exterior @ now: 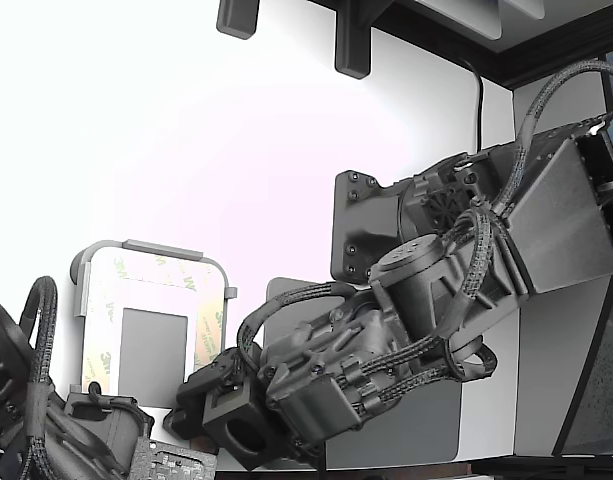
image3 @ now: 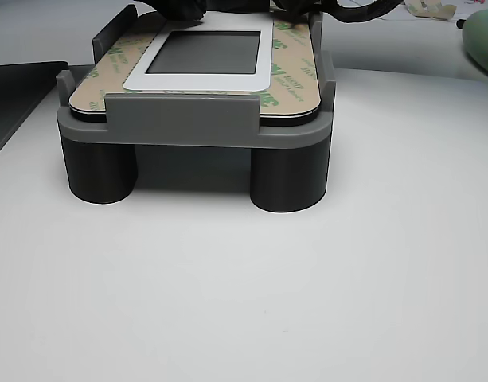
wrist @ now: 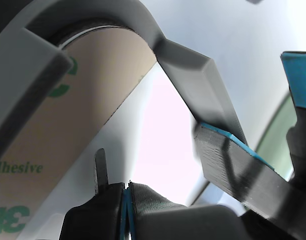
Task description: Peel off protective film from adhesive tape.
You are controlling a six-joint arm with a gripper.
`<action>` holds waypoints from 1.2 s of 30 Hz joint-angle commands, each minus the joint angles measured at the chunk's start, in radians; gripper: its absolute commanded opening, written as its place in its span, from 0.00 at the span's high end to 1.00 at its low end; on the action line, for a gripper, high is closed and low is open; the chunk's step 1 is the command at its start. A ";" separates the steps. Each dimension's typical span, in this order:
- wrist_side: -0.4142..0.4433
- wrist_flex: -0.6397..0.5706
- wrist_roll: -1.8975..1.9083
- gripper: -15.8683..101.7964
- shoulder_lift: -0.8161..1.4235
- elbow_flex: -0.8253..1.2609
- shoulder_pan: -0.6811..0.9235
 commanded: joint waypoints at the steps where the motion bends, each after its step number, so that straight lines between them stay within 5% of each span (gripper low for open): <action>1: -0.003 -0.006 -0.003 0.96 0.015 -0.026 -0.008; 36: 0.012 -0.005 0.003 0.96 0.018 -0.018 0.015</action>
